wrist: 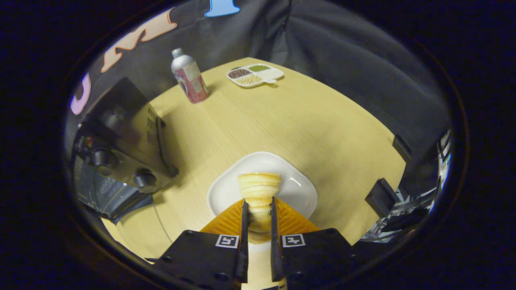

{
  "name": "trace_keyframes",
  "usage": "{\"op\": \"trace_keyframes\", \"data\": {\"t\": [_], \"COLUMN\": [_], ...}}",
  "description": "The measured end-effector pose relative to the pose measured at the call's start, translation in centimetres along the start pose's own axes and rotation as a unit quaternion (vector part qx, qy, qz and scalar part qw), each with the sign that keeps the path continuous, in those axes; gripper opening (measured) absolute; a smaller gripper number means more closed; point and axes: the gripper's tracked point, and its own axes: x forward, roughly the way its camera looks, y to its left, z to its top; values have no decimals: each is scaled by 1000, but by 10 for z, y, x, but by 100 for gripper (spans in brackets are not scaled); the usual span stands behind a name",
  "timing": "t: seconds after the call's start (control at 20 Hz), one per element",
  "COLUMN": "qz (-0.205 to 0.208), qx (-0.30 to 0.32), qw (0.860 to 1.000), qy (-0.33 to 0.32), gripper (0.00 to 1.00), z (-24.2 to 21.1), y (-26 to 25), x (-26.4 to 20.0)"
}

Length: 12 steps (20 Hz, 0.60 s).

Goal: Open the toaster oven, put the food inside, and close the toaster oven door.

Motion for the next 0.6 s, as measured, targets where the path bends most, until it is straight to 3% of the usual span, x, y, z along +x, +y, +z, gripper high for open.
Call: {"op": "trace_keyframes", "data": {"t": [0.25, 0.6], "qz": [64, 176], "qx": [54, 131], "qw": [996, 975], "qy": [-32, -25], "gripper": [24, 24], "z": [-3, -39], "y": [48, 143], "x": [-44, -88]}}
